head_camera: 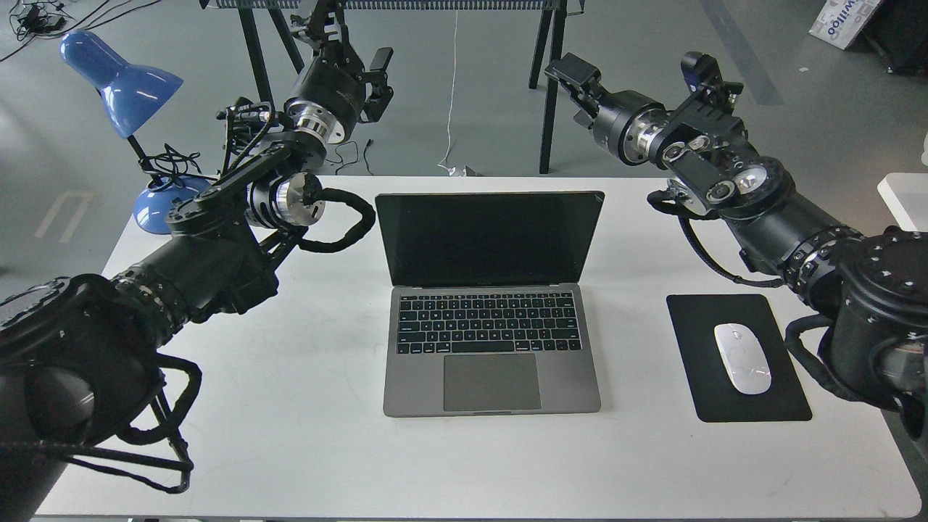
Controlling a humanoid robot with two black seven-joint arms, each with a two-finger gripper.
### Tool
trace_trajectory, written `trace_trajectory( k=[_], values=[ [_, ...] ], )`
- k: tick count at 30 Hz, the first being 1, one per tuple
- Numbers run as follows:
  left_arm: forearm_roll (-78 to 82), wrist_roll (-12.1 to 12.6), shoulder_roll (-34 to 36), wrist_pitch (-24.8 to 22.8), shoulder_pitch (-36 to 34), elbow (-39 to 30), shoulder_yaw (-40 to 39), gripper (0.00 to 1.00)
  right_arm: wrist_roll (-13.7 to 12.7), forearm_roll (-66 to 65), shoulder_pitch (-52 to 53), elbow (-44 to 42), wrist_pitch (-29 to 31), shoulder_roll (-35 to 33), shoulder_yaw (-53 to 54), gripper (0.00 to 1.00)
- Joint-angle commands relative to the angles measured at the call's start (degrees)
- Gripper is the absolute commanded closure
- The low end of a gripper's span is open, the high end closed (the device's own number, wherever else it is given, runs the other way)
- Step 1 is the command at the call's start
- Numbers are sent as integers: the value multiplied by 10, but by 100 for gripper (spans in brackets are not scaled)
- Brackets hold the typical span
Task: Close notebook with right arm
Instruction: 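Raise the right gripper and swing it over the laptop screen's top edge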
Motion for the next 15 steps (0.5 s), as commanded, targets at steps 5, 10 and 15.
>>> trace_trajectory(
  k=[5,10,15],
  values=[
    [0,0,0,0,0,0,0,0,-2,0,-2,60,55,0,16,0],
    [0,0,0,0,0,0,0,0,-2,-1,-6,96,64,0,12,0],
    [0,0,0,0,0,0,-1,0,-3,-1,-7,129,64,0,7,0]
  ],
)
